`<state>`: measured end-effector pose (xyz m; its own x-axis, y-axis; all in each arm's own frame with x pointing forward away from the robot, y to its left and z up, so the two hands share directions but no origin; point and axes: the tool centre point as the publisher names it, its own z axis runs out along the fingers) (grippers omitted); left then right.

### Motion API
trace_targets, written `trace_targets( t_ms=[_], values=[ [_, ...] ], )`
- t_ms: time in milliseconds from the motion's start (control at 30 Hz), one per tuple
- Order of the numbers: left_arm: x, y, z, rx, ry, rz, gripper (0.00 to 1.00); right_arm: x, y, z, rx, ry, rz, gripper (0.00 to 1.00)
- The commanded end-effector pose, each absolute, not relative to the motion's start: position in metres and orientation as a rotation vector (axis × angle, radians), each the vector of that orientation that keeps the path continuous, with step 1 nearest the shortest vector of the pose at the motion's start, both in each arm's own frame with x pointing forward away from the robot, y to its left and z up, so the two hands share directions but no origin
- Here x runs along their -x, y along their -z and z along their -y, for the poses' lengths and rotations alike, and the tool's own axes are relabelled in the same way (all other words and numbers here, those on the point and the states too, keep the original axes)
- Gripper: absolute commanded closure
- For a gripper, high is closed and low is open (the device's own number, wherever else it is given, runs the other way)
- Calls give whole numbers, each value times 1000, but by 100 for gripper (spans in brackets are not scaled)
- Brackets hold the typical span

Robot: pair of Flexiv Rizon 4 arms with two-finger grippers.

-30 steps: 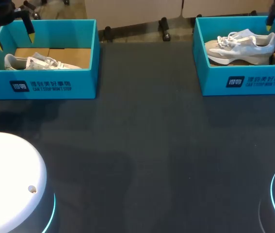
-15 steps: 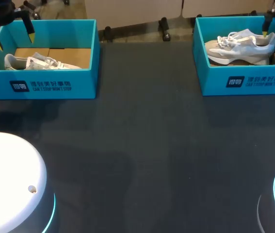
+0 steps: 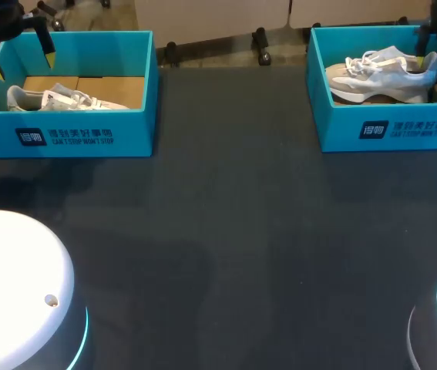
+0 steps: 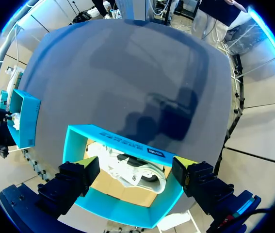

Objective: Take the shoe out of the shoebox, open the shoe tongue, remove and reinsert the insole, then place the shoe into the shoebox

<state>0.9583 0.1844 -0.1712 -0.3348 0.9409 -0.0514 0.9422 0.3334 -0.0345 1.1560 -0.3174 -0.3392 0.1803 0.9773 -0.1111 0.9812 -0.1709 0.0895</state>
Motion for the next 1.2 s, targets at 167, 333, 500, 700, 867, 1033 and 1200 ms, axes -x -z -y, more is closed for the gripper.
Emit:
trace_targets(
  t_ms=[167,333,500,700,867,1033,1200],
  values=[
    [-957,171,-185,-1798,85,-2545,0,-1164,358,317,-2322,110,-1938,31],
    [-957,171,-185,-1798,85,-2545,0,-1163,369,318,-2314,124,-1940,28],
    [-957,171,-185,-1798,85,-2545,0,-1162,376,319,-2317,143,-1926,27],
    [-957,171,-185,-1798,85,-2545,0,-1161,388,318,-2342,130,-1928,27],
    [-957,171,-185,-1798,85,-2545,0,-1165,398,315,-2350,134,-1946,46],
    [-957,171,-185,-1798,85,-2545,0,-1164,404,314,-2373,143,-1944,75],
    [-957,171,-185,-1798,85,-2545,0,-1160,402,314,-2390,154,-1928,100]
  ],
)
